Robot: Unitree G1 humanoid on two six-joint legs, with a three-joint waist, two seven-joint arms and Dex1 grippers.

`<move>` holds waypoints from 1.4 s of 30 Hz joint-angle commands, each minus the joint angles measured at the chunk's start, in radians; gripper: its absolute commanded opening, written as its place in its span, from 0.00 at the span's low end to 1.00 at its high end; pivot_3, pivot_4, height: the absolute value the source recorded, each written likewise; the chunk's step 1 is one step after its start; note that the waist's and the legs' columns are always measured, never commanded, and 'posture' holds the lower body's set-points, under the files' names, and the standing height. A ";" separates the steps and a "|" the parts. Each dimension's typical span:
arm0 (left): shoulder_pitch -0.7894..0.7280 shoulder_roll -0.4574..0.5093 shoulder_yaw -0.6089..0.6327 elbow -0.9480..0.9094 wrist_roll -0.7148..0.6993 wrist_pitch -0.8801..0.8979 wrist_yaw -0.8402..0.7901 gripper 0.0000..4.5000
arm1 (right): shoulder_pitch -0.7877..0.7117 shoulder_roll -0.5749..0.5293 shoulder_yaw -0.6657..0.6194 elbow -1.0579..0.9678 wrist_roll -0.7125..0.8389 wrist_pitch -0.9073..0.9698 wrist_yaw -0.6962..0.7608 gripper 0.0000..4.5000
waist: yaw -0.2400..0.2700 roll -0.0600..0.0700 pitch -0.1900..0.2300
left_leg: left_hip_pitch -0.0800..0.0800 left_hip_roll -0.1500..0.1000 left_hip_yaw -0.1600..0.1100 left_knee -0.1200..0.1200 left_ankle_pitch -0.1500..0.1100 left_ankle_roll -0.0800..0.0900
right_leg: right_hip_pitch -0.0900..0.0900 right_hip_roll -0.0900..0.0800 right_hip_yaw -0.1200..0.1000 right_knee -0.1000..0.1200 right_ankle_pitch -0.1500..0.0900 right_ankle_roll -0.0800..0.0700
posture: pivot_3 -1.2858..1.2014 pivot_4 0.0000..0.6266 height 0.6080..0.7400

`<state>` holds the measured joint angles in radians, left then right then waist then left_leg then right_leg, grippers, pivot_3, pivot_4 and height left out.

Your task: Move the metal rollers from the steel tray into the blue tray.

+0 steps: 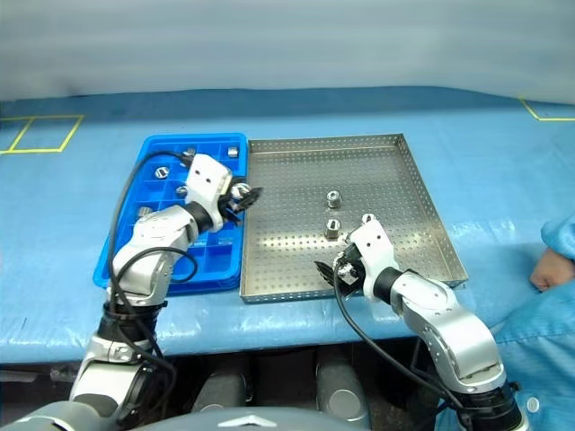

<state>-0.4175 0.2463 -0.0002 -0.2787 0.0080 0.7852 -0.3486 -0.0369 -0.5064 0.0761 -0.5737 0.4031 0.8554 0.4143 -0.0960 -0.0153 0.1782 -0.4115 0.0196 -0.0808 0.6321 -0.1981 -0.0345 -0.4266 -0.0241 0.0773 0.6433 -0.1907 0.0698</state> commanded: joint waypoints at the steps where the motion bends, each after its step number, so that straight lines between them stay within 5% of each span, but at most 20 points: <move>1: 0.042 -0.052 0.080 -0.194 0.103 0.212 0.203 0.39 | -0.030 0.000 -0.009 -0.001 0.013 -0.013 0.024 1.00 | 0.007 0.000 0.000 | 0.000 0.000 0.000 0.000 0.000 0.000 | 0.000 0.000 0.000 0.000 0.000 0.000 | 0.51 0.24 1.00; 12: 0.221 -0.077 0.044 -0.542 0.177 0.550 0.324 0.39 | -0.106 0.009 -0.010 0.075 0.003 -0.012 0.039 1.00 | 0.053 -0.001 0.000 | 0.000 0.000 -0.001 0.001 0.000 0.000 | 0.001 0.000 -0.002 0.000 0.000 -0.001 | 0.55 0.24 1.00; 26: 0.331 -0.030 0.092 -0.512 0.234 0.541 0.395 0.39 | -0.145 0.036 0.001 0.122 -0.025 -0.014 0.029 1.00 | 0.084 -0.002 0.000 | 0.000 0.000 -0.001 0.001 0.000 0.000 | 0.000 0.000 -0.003 0.000 -0.001 -0.001 | 0.56 0.24 1.00; 33: 0.309 -0.056 0.080 -0.468 0.213 0.493 0.390 0.89 | -0.128 0.041 -0.001 0.103 -0.028 -0.016 0.021 1.00 | 0.084 -0.002 0.000 | 0.000 0.000 -0.001 0.000 0.000 0.000 | 0.000 -0.001 -0.003 -0.001 -0.001 -0.001 | 0.55 0.24 1.00; 42: 0.246 -0.107 0.049 -0.425 0.144 0.350 0.335 0.89 | -0.115 0.044 -0.010 0.089 -0.042 -0.023 0.006 1.00 | 0.083 -0.002 0.000 | 0.000 0.000 -0.001 0.000 0.000 0.000 | 0.000 -0.001 -0.003 -0.001 -0.001 -0.001 | 0.54 0.24 1.00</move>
<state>-0.1624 0.1374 0.0638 -0.7092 0.1673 1.1779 -0.0006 -0.1502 -0.4640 0.0884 -0.4439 0.3624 0.8537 0.4266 -0.0134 -0.0174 0.1781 -0.4119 0.0196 -0.0821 0.6325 -0.1982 -0.0349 -0.4262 -0.0248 0.0740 0.6425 -0.1914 0.0684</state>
